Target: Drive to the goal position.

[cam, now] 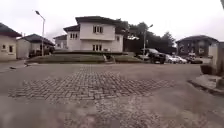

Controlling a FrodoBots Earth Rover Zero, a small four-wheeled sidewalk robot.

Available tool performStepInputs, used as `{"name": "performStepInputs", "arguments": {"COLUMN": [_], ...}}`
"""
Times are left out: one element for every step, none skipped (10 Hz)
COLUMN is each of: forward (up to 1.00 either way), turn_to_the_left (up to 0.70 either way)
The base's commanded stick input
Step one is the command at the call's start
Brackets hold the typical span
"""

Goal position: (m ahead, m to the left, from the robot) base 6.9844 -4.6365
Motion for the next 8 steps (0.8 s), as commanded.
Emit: {"name": "performStepInputs", "arguments": {"forward": [0.70, 0.70, 0.70, 0.70, 0.70, 0.70, 0.70, 0.70], "turn_to_the_left": [-0.35, -0.35, -0.35, -0.35, 0.00, 0.00, 0.00, 0.00]}}
